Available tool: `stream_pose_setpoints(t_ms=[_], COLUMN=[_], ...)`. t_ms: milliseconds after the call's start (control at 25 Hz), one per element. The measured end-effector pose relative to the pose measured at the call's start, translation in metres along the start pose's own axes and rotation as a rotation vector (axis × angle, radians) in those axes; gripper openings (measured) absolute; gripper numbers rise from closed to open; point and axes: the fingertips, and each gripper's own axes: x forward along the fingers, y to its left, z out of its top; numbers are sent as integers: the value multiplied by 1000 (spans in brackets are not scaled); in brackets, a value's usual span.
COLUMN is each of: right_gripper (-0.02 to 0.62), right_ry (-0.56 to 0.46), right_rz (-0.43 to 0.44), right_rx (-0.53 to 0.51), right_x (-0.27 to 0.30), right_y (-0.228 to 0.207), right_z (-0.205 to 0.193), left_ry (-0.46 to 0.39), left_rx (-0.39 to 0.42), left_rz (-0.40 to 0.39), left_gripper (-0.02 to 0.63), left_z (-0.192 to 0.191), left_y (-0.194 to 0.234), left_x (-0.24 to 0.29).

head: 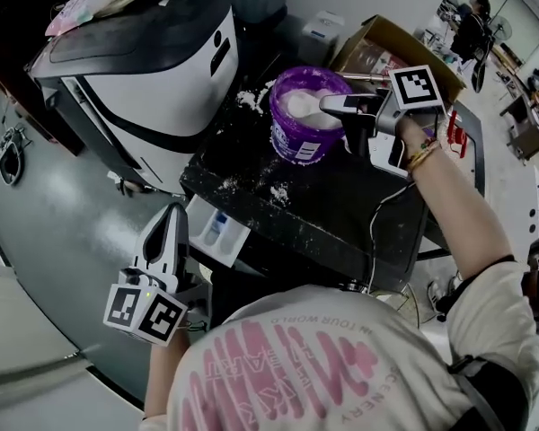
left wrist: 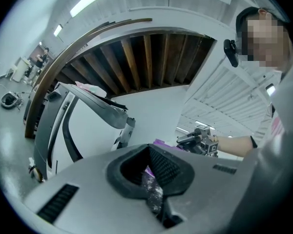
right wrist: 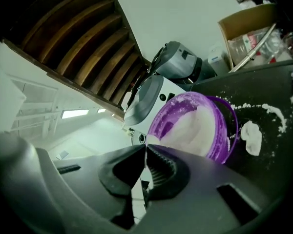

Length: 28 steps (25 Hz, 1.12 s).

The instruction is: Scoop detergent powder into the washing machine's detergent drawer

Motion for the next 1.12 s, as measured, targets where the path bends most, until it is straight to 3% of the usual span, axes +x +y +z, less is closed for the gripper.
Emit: stream_pose_setpoints(t_ms=[200,800,1120], right_gripper=[6,6,6], right_ry=[-60,-199,-274], right_rz=[41,114,119], right_rx=[32,136,169], right_x=[-6,-14,-14], right_y=[6,6,17], right_z=[-5,-1,0], left_ry=[-17,25,12], left_rx=[-13,-27,-19], left_rz=[33,37,-17], left_gripper=[3,3,3], left_z=[9,5,31], left_y=[2,-1,15], left_x=[-12,-18,-7])
